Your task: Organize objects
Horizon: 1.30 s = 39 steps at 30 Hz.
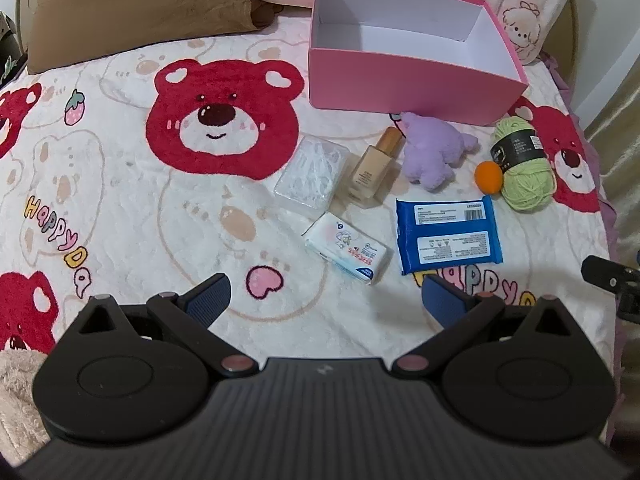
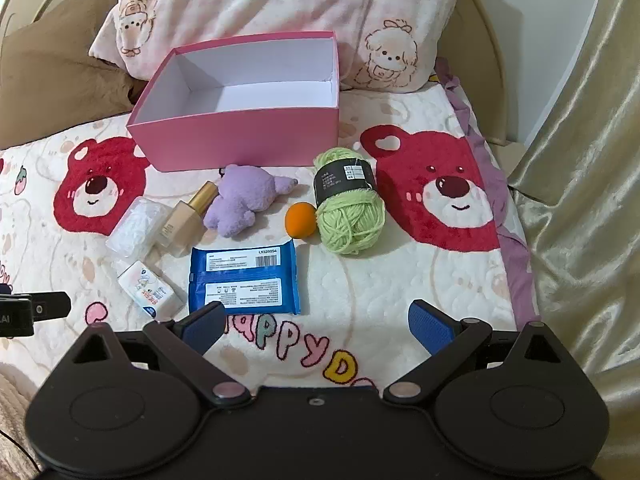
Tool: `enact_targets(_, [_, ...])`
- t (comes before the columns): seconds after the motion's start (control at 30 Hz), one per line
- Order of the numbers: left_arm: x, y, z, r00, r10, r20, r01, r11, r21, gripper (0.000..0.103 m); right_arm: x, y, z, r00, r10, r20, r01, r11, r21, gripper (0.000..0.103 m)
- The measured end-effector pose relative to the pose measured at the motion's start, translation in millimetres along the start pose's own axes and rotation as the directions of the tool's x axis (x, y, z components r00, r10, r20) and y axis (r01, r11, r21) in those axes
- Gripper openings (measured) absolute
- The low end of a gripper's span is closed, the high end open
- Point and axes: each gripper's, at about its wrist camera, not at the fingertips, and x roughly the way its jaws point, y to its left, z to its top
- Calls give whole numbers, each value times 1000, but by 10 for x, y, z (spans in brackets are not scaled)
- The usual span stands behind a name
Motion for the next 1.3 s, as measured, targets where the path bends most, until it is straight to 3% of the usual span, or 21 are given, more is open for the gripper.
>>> enact_targets(1.3, [53, 56, -17, 1000, -13, -3, 13, 1000, 0, 103, 51, 75, -45, 1000, -17, -10, 17, 998, -65, 99])
